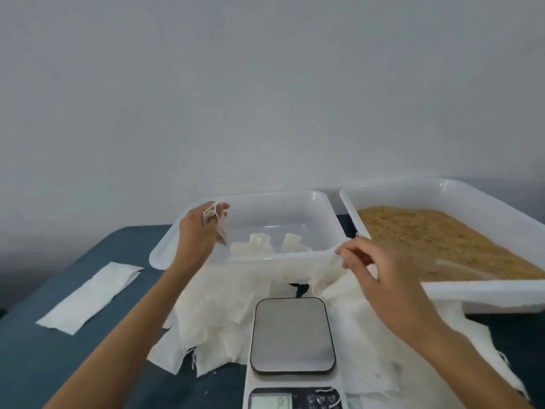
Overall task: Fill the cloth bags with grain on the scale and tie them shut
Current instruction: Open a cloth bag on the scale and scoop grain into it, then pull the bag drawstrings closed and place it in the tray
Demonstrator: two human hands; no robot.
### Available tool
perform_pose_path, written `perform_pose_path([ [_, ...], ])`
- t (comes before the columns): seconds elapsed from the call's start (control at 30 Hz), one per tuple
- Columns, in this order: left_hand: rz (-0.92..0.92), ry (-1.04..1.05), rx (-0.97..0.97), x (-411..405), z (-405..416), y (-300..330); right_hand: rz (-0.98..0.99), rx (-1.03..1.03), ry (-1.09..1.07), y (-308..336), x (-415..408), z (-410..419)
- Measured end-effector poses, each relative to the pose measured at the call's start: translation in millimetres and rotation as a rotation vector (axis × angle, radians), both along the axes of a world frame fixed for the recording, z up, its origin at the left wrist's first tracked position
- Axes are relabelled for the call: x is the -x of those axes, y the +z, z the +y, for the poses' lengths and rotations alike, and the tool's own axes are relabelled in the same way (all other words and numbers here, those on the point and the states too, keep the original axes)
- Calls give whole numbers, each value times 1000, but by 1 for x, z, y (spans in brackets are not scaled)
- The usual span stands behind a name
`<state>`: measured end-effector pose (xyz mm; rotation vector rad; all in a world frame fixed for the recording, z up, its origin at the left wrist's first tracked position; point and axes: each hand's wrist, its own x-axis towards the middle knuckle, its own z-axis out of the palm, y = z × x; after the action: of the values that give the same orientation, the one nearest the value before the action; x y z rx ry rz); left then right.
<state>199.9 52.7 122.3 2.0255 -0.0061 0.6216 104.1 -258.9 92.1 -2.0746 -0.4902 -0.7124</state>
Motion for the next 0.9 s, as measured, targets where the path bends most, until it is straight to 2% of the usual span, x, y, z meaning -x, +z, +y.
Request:
perform_pose_path([
  [0.07,138,129,-314,-22,26,2,34,-20,52,-10,4,11],
  [0.17,483,131,-846,-33,43,-2,33,-31,64,-19,2,13],
  [0.2,555,93,-894,-33,45,-6,28,-53,60,-20,1,11],
  [0.3,642,-18,-765,-32,38,-11,52,-166,46,-21,-3,3],
  [0.47,657,-137,-647,-29,15,-2,24,-482,14,-13,-10,-10],
  [0.5,552,-94,-656,-25,7,-1,20,-521,7,-12,-11,-13],
  [0.57,182,15,-642,-6,-20,0,38,-599,29,-10,-13,-16],
  [0.63,-118,-63,-636,21,-58,-1,75,-698,72,-7,-13,-19],
  [0.67,-162,-162,-675,34,-78,-2,94,-743,88,-6,-14,-20],
  [0.77,2,-417,-873,56,-130,-18,148,-868,120,-2,-13,-24],
  [0.83,137,-438,-1054,55,-153,-29,178,-933,132,0,-13,-25],
  [0.9,191,-429,-1143,52,-165,-37,196,-961,134,0,-13,-26],
])
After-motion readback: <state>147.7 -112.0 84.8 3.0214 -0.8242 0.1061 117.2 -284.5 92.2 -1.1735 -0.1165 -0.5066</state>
